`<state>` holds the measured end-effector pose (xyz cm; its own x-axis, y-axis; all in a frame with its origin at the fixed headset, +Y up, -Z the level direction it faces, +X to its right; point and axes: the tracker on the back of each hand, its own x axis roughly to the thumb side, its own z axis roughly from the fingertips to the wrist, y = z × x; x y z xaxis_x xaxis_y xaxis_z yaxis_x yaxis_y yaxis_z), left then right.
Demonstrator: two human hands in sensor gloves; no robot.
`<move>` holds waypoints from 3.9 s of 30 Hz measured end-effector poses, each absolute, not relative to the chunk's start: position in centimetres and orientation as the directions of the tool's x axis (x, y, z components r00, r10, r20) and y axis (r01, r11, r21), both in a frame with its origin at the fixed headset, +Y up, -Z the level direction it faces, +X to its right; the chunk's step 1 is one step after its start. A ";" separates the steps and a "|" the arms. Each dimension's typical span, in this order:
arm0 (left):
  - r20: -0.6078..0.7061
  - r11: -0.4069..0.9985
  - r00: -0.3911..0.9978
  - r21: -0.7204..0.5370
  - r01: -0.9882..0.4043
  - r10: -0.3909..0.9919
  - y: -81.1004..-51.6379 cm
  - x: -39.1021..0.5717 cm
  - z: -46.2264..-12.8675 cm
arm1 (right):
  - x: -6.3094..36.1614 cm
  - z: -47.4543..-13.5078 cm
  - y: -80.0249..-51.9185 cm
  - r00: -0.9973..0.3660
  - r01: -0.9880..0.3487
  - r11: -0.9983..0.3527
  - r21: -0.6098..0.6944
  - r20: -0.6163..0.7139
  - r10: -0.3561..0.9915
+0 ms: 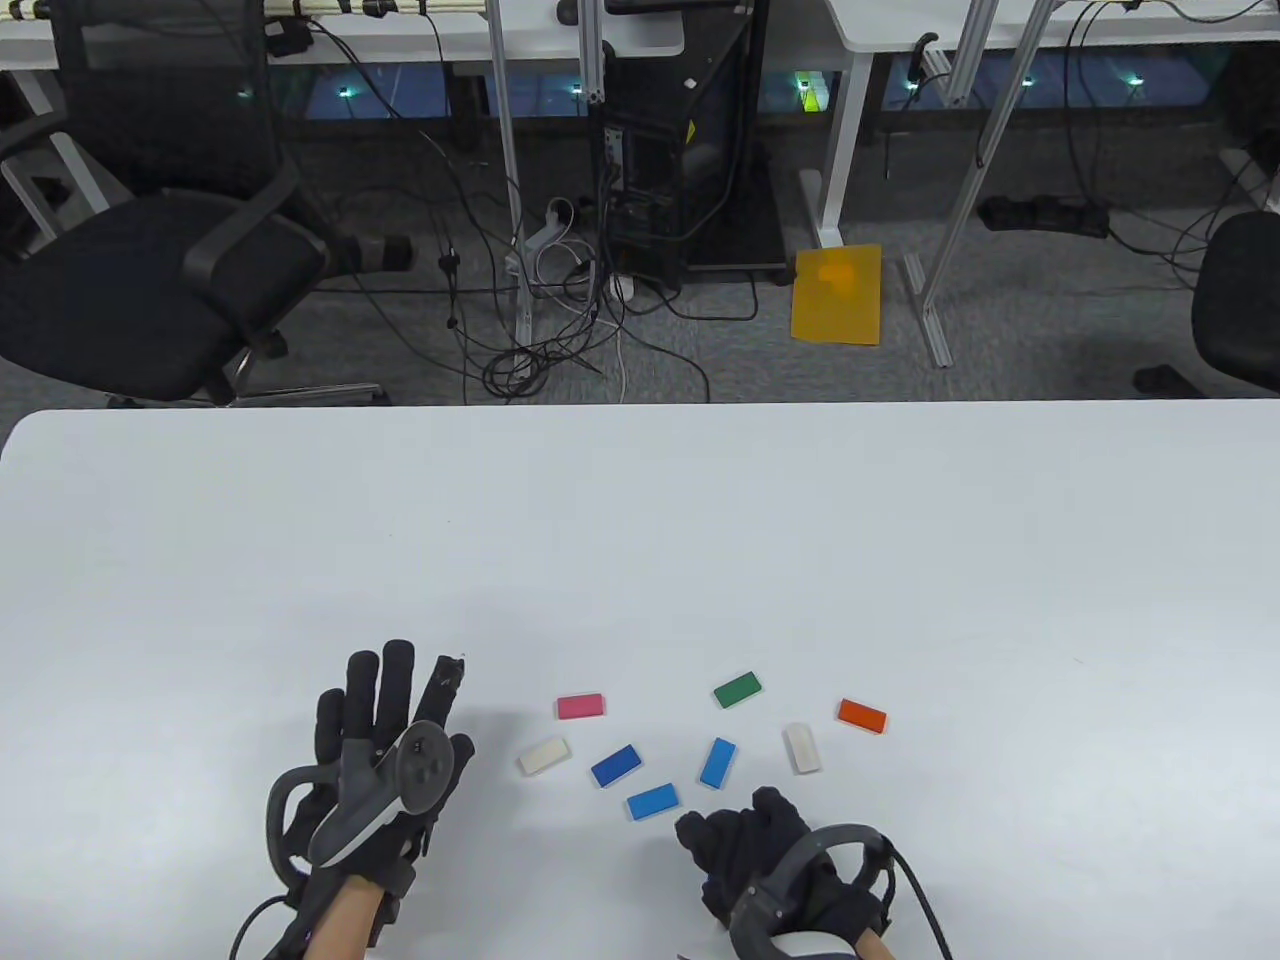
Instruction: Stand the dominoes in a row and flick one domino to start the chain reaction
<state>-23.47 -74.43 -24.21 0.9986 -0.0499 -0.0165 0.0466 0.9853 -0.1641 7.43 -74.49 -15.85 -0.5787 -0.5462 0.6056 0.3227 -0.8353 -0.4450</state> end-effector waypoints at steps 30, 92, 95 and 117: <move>-0.049 0.985 0.998 -0.169 0.017 -0.025 -74.7 -24.4 -24.3 | 17.8 -23.8 -70.6 -0.781 0.523 -0.816 -0.246 0.245 -0.575; -0.031 0.984 0.999 -0.178 0.023 -0.029 -74.9 -24.1 -24.2 | 11.2 -16.7 -73.9 -0.685 0.317 -0.884 -0.343 0.562 -0.464; -0.032 0.984 0.999 -0.175 0.028 -0.034 -74.8 -24.1 -24.2 | 10.9 -16.5 -73.9 -0.674 0.324 -0.882 -0.342 0.570 -0.469; -0.039 0.982 0.999 -0.185 0.029 -0.036 -74.8 -24.2 -24.2 | 9.6 -15.7 -74.4 -0.613 0.367 -0.833 -0.414 0.566 -0.551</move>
<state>-24.18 -74.82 -24.18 0.9986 -0.0363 -0.0386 0.0286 0.9824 -0.1845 9.57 -74.42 -15.70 -0.6128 -0.5514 0.5661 0.3668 -0.8330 -0.4143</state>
